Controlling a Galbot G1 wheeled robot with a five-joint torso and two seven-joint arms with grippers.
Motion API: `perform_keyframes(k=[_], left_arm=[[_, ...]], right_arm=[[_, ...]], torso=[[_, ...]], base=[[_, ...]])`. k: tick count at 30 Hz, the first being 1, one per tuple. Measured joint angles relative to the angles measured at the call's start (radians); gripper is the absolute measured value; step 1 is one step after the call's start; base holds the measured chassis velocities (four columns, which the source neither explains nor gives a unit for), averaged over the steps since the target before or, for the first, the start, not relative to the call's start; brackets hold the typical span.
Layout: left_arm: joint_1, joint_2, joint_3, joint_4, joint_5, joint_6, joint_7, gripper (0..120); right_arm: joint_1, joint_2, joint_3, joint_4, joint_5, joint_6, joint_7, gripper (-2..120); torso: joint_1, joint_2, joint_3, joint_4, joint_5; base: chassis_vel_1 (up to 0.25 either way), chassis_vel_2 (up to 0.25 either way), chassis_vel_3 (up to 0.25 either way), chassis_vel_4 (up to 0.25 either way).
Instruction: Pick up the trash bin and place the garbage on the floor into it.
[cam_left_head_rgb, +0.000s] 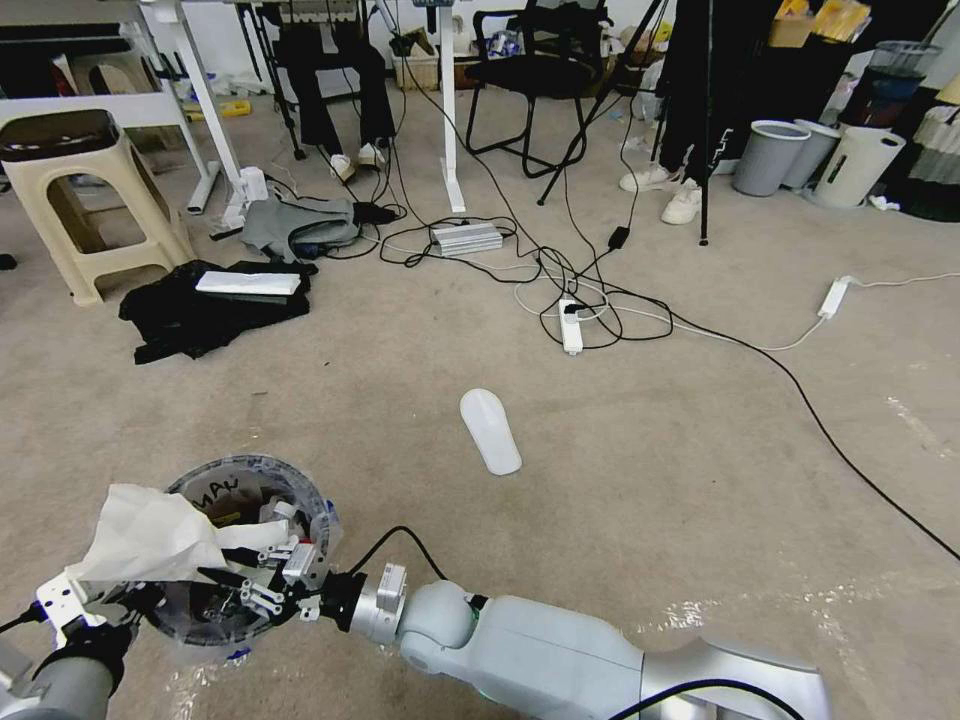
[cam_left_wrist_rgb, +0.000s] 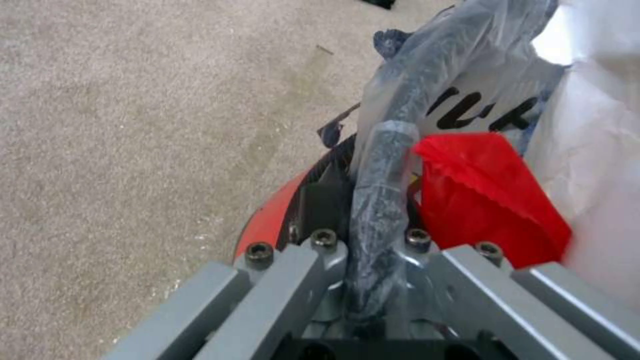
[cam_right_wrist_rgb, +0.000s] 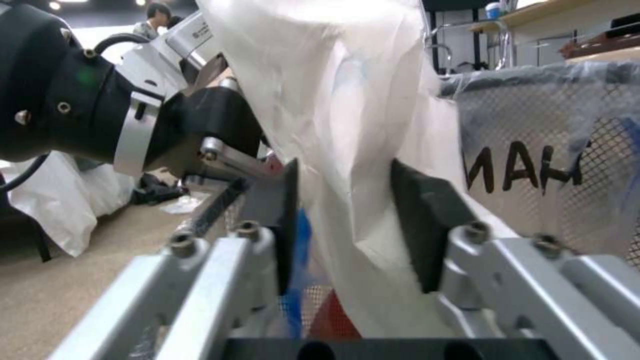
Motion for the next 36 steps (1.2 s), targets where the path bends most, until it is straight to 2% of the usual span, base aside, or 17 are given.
perform_keyframes(k=[1, 5, 6, 8, 10, 11, 13, 18, 26, 36], left_arm=[[0.0, 0.0, 0.001, 0.004, 0.0, 0.0, 0.0, 1], [-0.001, 0.0, 0.001, 0.006, 0.001, 0.0, 0.0, 1], [-0.002, 0.0, 0.001, 0.006, 0.001, 0.0, 0.0, 1], [-0.003, 0.0, 0.001, 0.007, 0.001, 0.0, 0.0, 1], [-0.004, 0.0, 0.001, 0.009, 0.002, 0.0, -0.001, 1], [-0.004, 0.0, 0.001, 0.009, 0.002, 0.0, -0.001, 1], [-0.004, 0.0, 0.002, 0.012, 0.003, 0.0, -0.001, 1], [-0.005, 0.0, 0.002, 0.014, 0.005, 0.0, -0.001, 1], [-0.01, -0.001, 0.004, 0.025, 0.009, -0.001, -0.001, 1], [-0.013, -0.002, 0.007, 0.038, 0.016, -0.001, -0.001, 1]], right_arm=[[0.0, -0.003, 0.001, 0.001, 0.0, 0.0, 0.0, 48], [0.0, -0.004, 0.001, 0.003, -0.001, 0.0, 0.0, 57], [0.001, -0.005, 0.002, 0.003, -0.001, 0.0, -0.001, 65], [0.001, -0.005, 0.002, 0.003, -0.001, 0.0, -0.001, 69], [0.002, -0.006, 0.003, 0.003, -0.002, 0.001, -0.001, 80], [0.002, -0.006, 0.003, 0.003, -0.002, 0.001, -0.001, 80], [0.002, -0.007, 0.006, 0.0, -0.002, 0.002, -0.002, 93], [0.002, -0.009, 0.01, 0.001, -0.003, 0.004, -0.002, 95], [0.004, -0.02, 0.018, 0.014, -0.003, 0.005, -0.002, 86], [0.008, -0.061, 0.055, 0.111, 0.001, 0.0, 0.005, 83]], torso=[[0.0, 0.0, 0.0, 0.0, 0.0], [0.0, 0.0, 0.0, 0.0, 0.0], [0.0, 0.0, 0.0, 0.0, 0.0], [0.0, 0.0, 0.0, 0.0, 0.0], [0.0, 0.0, 0.0, 0.0, 0.0], [0.0, 0.0, 0.0, 0.0, 0.0], [0.0, 0.0, 0.0, 0.0, 0.0], [0.0, 0.0, 0.0, 0.0, 0.0], [0.0, 0.0, 0.0, 0.0, 0.0], [0.0, 0.0, 0.0, 0.0, 0.0]], base=[[0.0, 0.0, 0.0, 0.0], [0.0, 0.0, 0.0, 0.0], [0.0, 0.0, 0.0, 0.0], [0.0, 0.0, 0.0, 0.0], [0.0, 0.0, 0.0, 0.0], [0.0, 0.0, 0.0, 0.0], [0.0, 0.0, 0.0, 0.0], [0.0, 0.0, 0.0, 0.0], [0.0, 0.0, 0.0, 0.0], [0.0, 0.0, 0.0, 0.0]])
